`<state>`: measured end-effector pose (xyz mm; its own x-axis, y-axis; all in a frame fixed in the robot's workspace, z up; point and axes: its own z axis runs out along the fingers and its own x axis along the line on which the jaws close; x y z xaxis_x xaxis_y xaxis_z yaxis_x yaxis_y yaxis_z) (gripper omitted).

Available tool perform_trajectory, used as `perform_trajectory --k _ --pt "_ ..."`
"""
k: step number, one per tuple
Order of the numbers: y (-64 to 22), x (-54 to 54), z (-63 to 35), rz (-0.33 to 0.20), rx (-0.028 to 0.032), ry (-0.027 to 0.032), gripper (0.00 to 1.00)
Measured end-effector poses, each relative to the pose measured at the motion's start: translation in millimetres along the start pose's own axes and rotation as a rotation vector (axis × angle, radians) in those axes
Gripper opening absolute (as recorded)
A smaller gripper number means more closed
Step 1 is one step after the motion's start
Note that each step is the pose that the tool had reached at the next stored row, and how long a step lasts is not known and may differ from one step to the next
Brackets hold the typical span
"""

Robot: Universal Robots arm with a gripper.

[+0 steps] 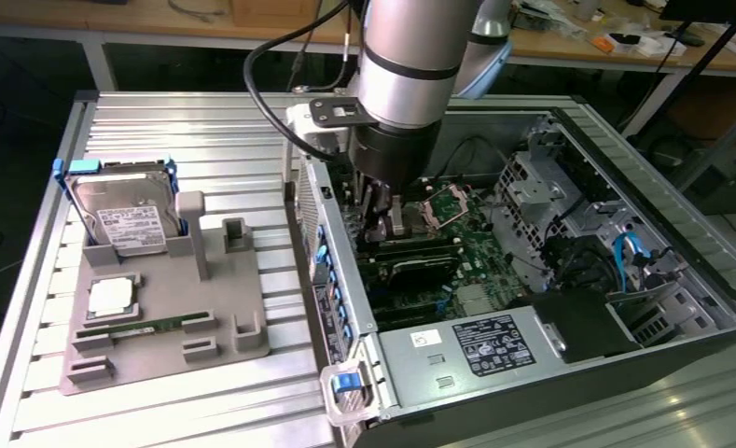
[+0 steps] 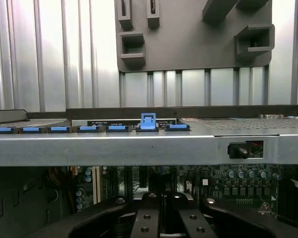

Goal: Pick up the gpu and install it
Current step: 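Press down on the gpu until it lock into place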

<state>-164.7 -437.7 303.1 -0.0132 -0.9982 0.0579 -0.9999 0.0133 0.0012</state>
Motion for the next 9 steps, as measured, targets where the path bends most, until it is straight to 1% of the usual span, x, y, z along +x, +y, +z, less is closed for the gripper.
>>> perform_trajectory --k 1,9 --pt "-0.8 0.0 0.0 0.0 -0.0013 0.0 0.11" --pt "-0.9 0.0 0.0 0.0 -0.0015 0.0001 0.11"
